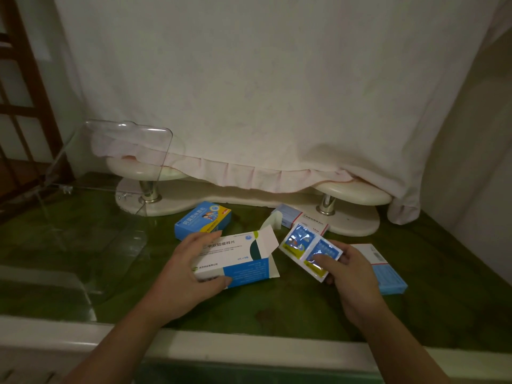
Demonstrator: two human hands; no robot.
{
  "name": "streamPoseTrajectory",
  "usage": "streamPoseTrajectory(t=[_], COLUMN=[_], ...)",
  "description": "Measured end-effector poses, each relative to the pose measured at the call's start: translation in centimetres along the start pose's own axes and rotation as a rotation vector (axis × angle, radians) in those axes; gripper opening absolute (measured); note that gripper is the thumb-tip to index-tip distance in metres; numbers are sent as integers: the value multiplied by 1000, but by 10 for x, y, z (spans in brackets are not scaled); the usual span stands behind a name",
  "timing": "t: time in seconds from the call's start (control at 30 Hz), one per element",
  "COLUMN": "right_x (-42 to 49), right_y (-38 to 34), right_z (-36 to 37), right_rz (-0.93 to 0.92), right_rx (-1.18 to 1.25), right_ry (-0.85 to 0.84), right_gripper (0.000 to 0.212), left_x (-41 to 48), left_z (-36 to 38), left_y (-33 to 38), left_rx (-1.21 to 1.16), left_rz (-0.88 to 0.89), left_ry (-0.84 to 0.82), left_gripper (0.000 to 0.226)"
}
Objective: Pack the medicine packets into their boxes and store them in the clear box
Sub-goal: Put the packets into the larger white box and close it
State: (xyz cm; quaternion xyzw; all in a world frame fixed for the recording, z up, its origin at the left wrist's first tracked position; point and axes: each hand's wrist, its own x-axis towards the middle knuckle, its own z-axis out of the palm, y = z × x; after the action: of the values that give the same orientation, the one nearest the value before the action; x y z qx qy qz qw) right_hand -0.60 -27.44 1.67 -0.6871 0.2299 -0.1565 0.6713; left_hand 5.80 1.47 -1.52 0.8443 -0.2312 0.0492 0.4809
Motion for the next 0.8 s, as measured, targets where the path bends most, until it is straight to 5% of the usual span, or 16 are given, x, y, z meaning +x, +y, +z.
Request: streamPoseTrajectory(t=[0.17,0.4,0.8], right_x=[-9,-20,-25], right_y=[-12,-27,-31], right_z=[2,7,13], right_rz=[-23,-186,-165], right_rx=[86,-55,-38], right_ry=[29,-47,-81], right_gripper=[17,20,18], left_x=[0,0,0], left_z=[1,1,1], left_y=[-1,-1,-2], left_rx=[-6,8,6], left_rz=[-2,8,-21], left_ry=[1,2,5], left_gripper=[79,79,82])
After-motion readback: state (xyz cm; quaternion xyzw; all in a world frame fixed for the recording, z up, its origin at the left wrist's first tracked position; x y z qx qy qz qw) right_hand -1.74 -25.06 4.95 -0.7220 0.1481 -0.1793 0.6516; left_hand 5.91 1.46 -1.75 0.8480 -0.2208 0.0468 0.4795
